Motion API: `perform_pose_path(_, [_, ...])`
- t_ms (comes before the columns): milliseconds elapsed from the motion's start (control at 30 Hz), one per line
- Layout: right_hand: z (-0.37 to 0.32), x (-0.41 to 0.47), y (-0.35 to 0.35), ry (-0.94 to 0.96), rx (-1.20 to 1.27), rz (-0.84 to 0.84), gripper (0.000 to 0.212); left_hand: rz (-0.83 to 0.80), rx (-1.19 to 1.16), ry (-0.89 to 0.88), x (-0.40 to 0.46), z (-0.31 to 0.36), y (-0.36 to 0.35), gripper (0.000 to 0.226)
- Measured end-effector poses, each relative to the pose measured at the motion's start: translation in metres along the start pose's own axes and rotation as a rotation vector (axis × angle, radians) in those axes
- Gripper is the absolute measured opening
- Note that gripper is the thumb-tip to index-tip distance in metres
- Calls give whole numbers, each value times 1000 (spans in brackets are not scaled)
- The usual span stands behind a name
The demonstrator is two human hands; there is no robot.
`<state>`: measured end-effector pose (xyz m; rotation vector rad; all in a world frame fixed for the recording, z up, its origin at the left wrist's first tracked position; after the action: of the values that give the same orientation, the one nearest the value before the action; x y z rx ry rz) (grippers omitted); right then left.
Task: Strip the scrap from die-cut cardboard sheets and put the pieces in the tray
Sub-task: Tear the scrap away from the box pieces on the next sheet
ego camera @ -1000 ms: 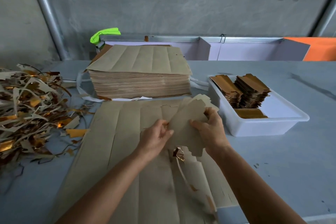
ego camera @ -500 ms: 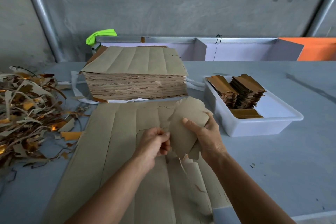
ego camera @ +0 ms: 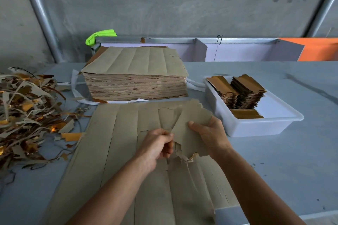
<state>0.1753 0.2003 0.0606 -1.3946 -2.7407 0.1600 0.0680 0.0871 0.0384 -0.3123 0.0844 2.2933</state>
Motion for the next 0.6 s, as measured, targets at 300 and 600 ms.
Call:
perform_pose_path(300, [-5,-4,-13,183,-249,-215,45,126,-48,-141,7,15,-10,13])
perform_pose_path(600, [-7,-5,-17,-124,45,-44,7,-23,-89,-249,4,10,-24,18])
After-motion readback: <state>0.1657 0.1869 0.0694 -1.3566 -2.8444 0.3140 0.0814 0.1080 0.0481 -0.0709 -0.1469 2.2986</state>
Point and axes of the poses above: each hand's wrist, its own x-axis towards the middle knuckle, its own y-axis out of the back of the hand, z = x × y, the point moved 3 cm from there along x, towards the middle knuckle
